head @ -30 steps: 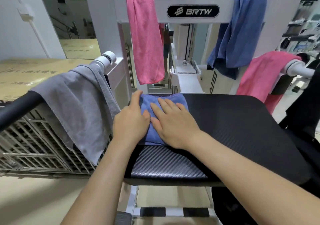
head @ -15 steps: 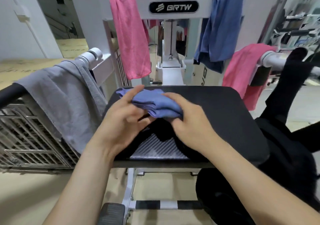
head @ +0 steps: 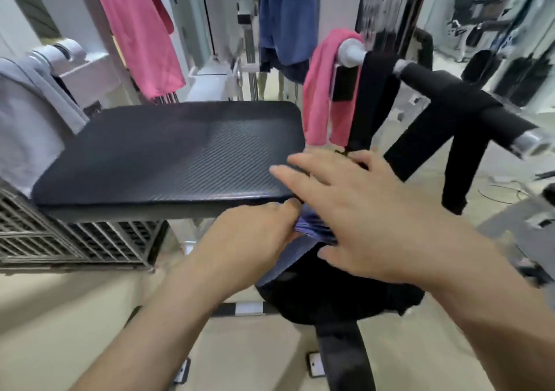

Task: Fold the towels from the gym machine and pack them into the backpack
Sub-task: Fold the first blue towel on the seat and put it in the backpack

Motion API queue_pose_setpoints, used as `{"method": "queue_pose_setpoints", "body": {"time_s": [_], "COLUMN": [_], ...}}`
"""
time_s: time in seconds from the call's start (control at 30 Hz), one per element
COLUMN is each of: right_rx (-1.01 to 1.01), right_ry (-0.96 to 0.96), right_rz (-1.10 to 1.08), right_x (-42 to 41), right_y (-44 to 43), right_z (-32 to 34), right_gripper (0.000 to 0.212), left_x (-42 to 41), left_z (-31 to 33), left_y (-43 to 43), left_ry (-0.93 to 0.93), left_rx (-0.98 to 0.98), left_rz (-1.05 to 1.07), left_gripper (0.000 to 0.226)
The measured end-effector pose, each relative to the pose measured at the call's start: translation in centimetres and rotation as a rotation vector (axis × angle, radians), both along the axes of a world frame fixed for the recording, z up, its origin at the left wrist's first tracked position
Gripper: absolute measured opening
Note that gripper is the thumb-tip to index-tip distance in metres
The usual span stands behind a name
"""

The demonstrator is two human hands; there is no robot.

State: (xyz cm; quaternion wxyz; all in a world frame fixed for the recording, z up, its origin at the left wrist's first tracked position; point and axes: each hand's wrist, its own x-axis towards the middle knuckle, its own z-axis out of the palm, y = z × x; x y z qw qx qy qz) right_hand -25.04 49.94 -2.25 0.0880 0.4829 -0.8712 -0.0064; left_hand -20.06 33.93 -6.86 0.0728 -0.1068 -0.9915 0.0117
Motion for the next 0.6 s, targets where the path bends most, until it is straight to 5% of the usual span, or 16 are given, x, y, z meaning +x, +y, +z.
{"method": "queue_pose_setpoints", "body": {"time_s": [0.07,0.17,0.3,0.47,0.6], "right_rx": [0.108,0.085,0.175,-0.076,-0.083], "right_ry": [-0.007,-0.250,-0.254,-0.376,-0.286], "right_rz": [0.001,-0.113,-0.194,-0.330,-0.353], "right_x": [0.4,-1.7,-4.6,-8.2,-9.3], "right_y": [-0.1,0.7,3.0,4.3,4.2], "right_z": [-2.8,-6.9,-11.8,-15.3,-17.2], "right_gripper": [0.099,0.085,0.010,0.017,0.013], "left_x": [-0.4,-1.2,-1.8,-3.1,-4.4], "left_z": [-0.4,-3.1,-11.4,-26.0,-31.5], "left_y": [2.3,2.8,1.1,0.1,0.2], "left_ry": [-0.088,-0.082,0.238,-0.331,-0.547], "left_rx": [-0.070,0.126,0.746,1.069,0.677], "left_rz": [-0.025,-0.028,0.203,0.797,0.687], "left_gripper": [0.021,0.031,0.020,0.023,0.054]}}
